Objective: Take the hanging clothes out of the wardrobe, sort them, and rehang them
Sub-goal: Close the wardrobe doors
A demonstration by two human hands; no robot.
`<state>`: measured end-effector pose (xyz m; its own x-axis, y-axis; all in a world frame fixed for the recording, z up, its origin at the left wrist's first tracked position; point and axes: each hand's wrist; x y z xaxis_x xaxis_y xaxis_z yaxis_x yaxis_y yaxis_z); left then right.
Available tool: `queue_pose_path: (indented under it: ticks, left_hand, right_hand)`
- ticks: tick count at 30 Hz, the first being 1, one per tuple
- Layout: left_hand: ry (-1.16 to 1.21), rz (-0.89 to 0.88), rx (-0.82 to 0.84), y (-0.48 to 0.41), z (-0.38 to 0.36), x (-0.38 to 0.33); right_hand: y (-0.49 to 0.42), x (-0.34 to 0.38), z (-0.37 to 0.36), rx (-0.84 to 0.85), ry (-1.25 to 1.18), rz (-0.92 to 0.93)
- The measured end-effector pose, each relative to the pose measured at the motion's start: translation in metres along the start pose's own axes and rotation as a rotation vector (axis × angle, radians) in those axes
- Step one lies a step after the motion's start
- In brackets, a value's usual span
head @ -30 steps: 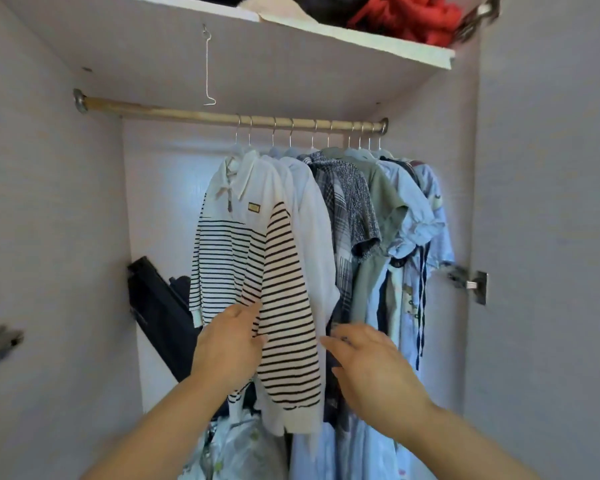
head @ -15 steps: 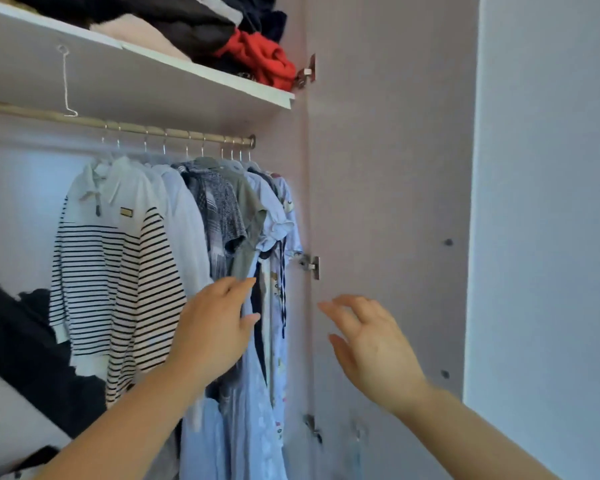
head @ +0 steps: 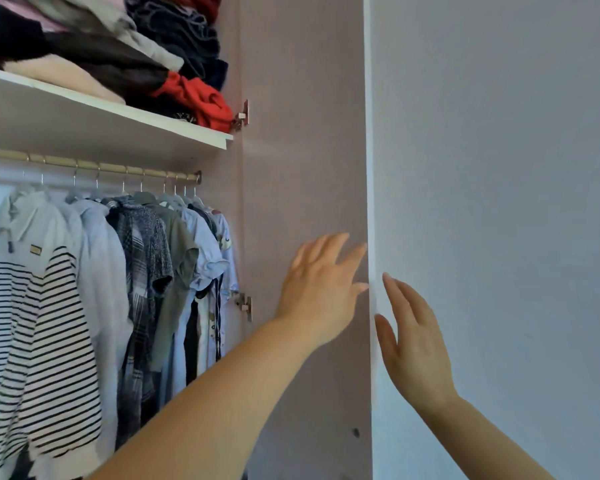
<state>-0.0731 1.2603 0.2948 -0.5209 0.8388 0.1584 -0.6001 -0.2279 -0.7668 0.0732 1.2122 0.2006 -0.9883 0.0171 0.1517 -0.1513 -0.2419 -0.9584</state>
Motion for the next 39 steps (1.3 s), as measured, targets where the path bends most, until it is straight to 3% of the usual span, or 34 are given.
queue_pose_path:
  ticks: [12, 16, 21, 26, 29, 32, 39]
  left_hand:
    - [-0.604, -0.18, 0.124, -0.097, -0.042, -0.013]
    - [-0.737, -0.211, -0.009, -0.09, -0.04, -0.001]
    - [-0.72, -0.287, -0.171, -0.062, -0.019, 0.028]
    - [-0.787, -0.246, -0.165, -0.014, 0.016, 0.077]
    - [-0.872, -0.176, -0.108, 0.014, 0.039, 0.11]
    - [-0.965, -0.12, -0.039, 0.04, 0.063, 0.143]
    - [-1.005, 0.09, 0.145, 0.084, 0.084, 0.226]
  right_hand:
    - [-0.017, -0.035, -0.06, 0.193, -0.541, -0.216]
    - [-0.012, -0.023, -0.059, 0.191, -0.709, -0.247]
    - [-0.002, 0.009, -0.063, 0.218, -0.776, -0.106]
    - [0.009, 0.062, -0.085, 0.302, -0.868, -0.039]
    - [0.014, 0.102, -0.113, 0.286, -0.877, 0.063]
    - [0.013, 0.143, -0.133, 0.379, -0.902, 0.069]
    - [0.009, 0.242, -0.192, 0.254, -0.707, 0.12]
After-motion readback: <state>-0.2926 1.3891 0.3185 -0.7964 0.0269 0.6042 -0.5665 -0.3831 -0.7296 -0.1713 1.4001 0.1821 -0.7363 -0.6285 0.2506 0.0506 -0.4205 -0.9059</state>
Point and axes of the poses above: each hand's wrist, its own y-axis away from the middle knuckle, its own z-axis out of the back of the hand, x = y × z, and after that the axes turned 3 degrees about x, right-handed
